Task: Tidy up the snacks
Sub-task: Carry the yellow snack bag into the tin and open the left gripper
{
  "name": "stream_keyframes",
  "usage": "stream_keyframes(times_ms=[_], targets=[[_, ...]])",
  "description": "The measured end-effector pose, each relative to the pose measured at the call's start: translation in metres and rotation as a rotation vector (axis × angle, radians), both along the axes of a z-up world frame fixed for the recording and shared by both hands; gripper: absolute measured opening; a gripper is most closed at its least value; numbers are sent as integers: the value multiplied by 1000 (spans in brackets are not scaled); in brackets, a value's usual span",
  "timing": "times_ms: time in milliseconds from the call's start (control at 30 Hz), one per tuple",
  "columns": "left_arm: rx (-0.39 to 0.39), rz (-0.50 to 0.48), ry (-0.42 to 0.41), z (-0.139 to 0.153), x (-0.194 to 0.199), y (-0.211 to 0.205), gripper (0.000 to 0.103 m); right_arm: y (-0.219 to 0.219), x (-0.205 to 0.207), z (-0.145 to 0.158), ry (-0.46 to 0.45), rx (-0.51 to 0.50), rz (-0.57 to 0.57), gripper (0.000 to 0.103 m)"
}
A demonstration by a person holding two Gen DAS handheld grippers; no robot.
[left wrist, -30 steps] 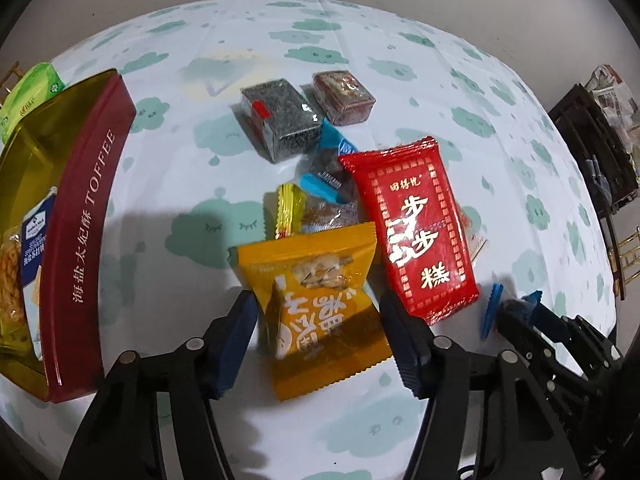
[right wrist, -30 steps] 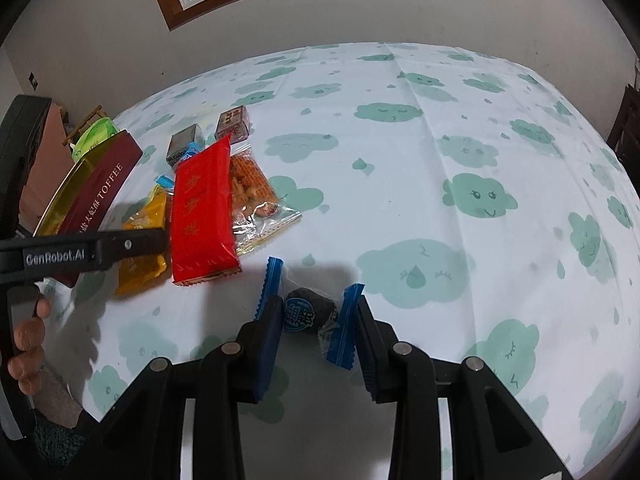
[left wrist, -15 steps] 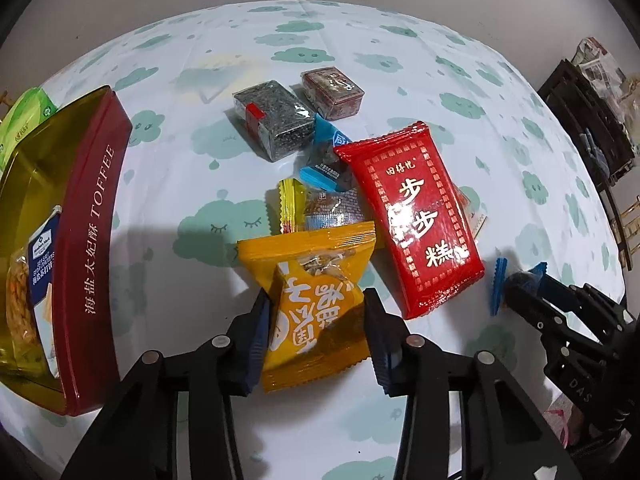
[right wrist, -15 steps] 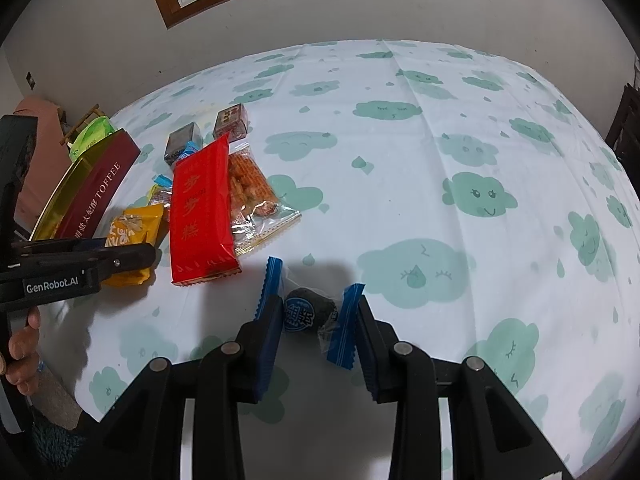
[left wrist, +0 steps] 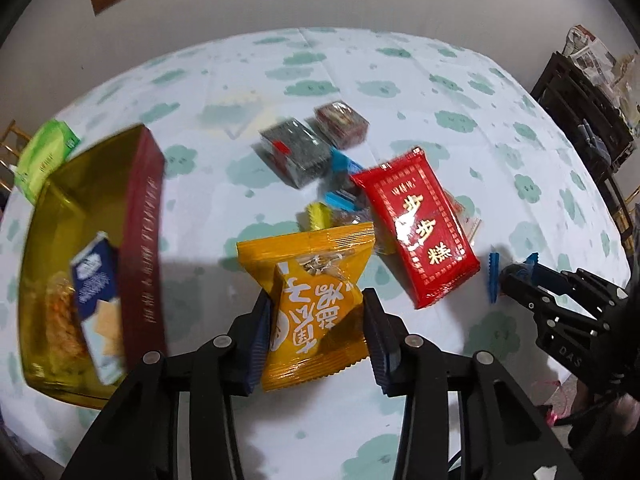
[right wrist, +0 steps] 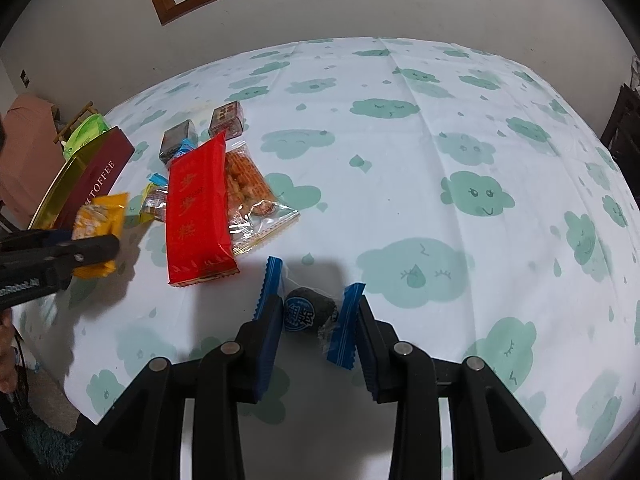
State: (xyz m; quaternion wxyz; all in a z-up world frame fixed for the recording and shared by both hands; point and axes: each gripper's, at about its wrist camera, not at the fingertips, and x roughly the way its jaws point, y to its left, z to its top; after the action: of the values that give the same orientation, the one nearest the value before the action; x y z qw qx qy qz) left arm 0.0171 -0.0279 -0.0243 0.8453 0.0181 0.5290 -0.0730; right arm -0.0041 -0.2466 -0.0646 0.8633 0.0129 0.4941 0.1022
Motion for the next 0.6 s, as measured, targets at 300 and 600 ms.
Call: stream_keyframes(times_ms=[300,600], targets=[[74,92,-62,26,-3,58,39,3,1,0,4,-17,-9,36],[137,222,-62,28,-7,132,39,6,0,0,8,-28,-33,36]])
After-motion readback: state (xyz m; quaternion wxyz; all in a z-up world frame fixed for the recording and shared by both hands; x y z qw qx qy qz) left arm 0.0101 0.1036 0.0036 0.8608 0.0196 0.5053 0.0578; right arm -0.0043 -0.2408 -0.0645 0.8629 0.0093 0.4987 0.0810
